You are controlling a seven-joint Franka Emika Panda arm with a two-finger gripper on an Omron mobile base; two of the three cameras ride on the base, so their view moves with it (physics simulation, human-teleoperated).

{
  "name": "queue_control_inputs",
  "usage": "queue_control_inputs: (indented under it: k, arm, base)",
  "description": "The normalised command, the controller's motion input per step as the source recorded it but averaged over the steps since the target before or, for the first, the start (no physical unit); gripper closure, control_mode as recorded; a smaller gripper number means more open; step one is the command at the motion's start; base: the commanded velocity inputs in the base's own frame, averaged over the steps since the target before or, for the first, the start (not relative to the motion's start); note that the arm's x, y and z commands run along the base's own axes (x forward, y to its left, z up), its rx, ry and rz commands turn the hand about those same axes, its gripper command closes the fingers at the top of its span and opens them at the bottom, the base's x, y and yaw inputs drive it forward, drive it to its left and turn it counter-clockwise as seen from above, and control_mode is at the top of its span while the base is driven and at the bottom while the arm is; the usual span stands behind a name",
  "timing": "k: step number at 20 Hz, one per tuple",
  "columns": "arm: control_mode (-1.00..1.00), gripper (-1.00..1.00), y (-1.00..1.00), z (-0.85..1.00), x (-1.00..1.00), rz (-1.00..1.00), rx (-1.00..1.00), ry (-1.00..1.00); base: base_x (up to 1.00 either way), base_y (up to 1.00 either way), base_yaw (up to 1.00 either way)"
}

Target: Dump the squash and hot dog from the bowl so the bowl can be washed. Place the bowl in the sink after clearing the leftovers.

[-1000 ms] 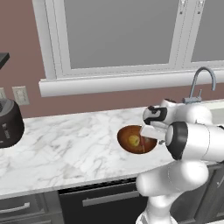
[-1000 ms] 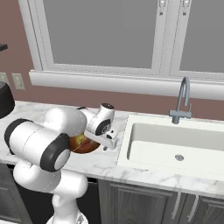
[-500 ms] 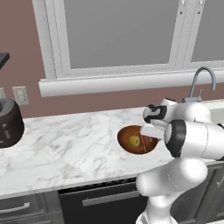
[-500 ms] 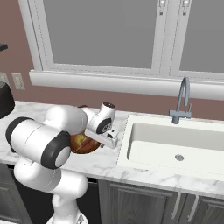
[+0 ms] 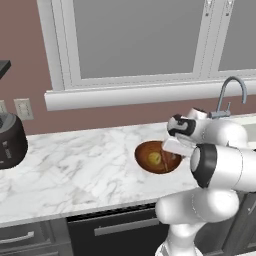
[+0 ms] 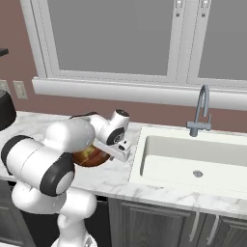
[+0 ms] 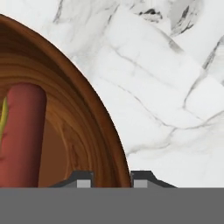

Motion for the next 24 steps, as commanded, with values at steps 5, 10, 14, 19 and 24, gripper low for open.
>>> queue_control_inputs:
  k: [5, 10, 14, 19, 24]
  arm:
    - [-1.00, 1.00, 0.00, 0.46, -0.25, -0.08, 0.08, -0.05]
    - [-1.00, 1.00, -0.14, 0.61, -0.44, -0.14, 0.12, 0.00]
    - [-1.00, 1.00, -0.21, 0.71, -0.68, -0.18, 0.11, 0.00]
    - [-1.00, 1.00, -0.08, 0.51, -0.53, -0.19, 0.05, 0.00]
    - [-1.00, 1.00, 0.10, 0.39, -0.14, -0.23, 0.00, 0.00]
  base:
    - [0.00, 0.00, 0.00]
    - [0.00, 0.00, 0.00]
    - [0.00, 0.00, 0.00]
    - [0.00, 0.00, 0.00]
    - [0.00, 0.00, 0.00]
